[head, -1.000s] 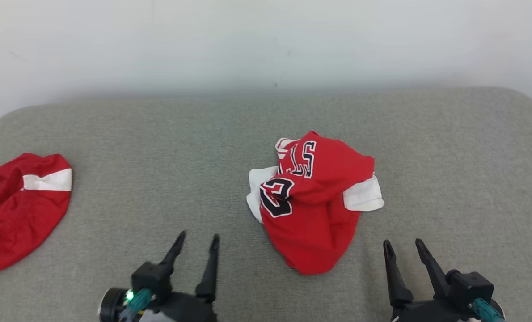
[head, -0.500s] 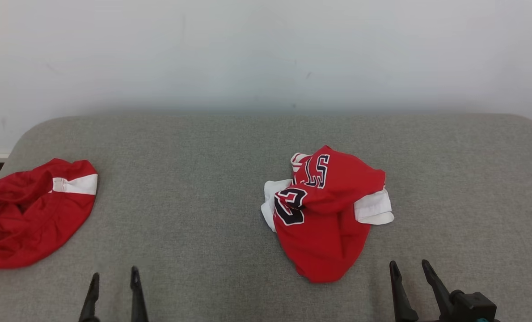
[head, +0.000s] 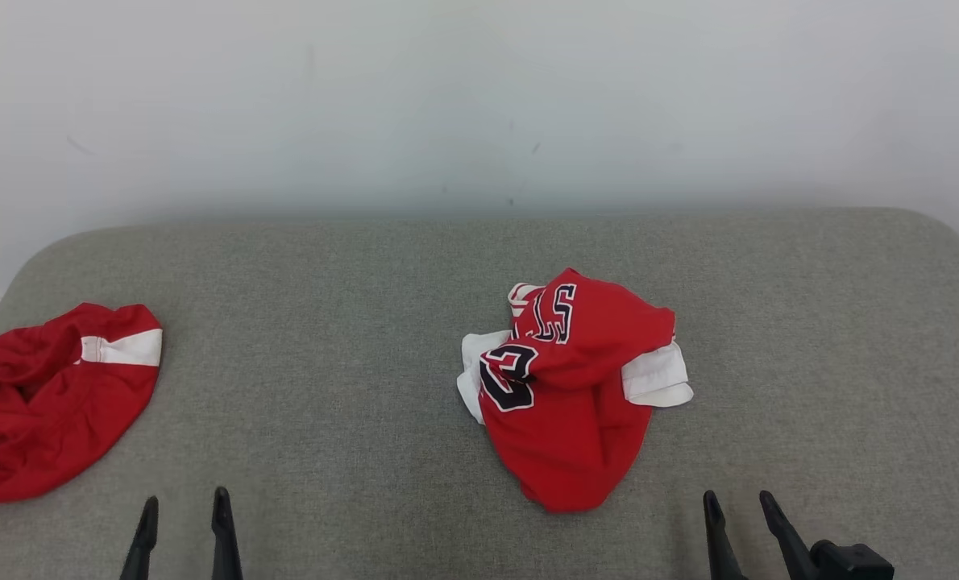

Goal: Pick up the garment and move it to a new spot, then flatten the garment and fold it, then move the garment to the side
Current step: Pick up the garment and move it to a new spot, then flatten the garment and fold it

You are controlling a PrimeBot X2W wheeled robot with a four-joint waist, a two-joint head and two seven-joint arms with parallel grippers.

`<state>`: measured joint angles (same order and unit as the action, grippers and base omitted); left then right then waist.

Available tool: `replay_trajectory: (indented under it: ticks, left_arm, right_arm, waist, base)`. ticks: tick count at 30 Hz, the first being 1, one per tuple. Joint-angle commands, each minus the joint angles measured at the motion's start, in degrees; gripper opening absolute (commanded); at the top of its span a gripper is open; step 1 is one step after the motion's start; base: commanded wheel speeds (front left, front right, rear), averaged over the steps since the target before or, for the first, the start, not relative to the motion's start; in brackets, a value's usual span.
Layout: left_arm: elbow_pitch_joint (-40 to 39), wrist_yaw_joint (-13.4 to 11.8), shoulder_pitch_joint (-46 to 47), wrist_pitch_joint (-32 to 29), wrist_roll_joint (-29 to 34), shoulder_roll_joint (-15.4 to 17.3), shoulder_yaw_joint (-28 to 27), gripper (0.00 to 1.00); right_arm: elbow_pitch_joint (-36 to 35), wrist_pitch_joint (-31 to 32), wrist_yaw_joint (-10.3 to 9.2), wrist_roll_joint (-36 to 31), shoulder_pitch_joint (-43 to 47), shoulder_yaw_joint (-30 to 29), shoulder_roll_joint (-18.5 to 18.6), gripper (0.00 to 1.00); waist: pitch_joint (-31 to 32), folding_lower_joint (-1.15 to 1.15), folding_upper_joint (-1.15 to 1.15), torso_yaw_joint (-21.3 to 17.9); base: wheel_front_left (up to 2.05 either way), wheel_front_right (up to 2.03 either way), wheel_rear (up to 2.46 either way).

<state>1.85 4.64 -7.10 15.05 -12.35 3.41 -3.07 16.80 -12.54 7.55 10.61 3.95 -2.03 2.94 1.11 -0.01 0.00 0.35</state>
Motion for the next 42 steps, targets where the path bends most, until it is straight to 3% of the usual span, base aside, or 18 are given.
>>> replay_trajectory:
  ticks: [1, 13, 42]
  left_arm:
    - [1.3, 0.5, -1.2, 0.2, 2.1, -0.3, 0.0, 1.00]
    - [6.0, 1.4, -0.1, 0.2, 5.3, -0.5, 1.8, 1.00]
    - [7.3, 1.8, 0.8, 0.2, 3.5, -0.6, 2.8, 1.00]
  right_arm:
    - [0.4, -0.1, -0.12, 0.4, 0.0, 0.3, -0.1, 1.00]
    - [1.7, 0.3, -0.12, -0.1, -0.4, 0.0, -0.1, 1.00]
    - [3.4, -0.6, -0.12, 2.4, -1.9, 1.0, -0.1, 1.00]
  waist:
    - [0.1, 0.01, 0.00, -0.1]
    - [0.3, 0.01, 0.00, -0.6]
    - [-0.7, 0.01, 0.00, -2.5]
  base:
    - [0.00, 0.00, 0.00]
    - [0.00, 0.00, 0.00]
    - [0.00, 0.00, 0.00]
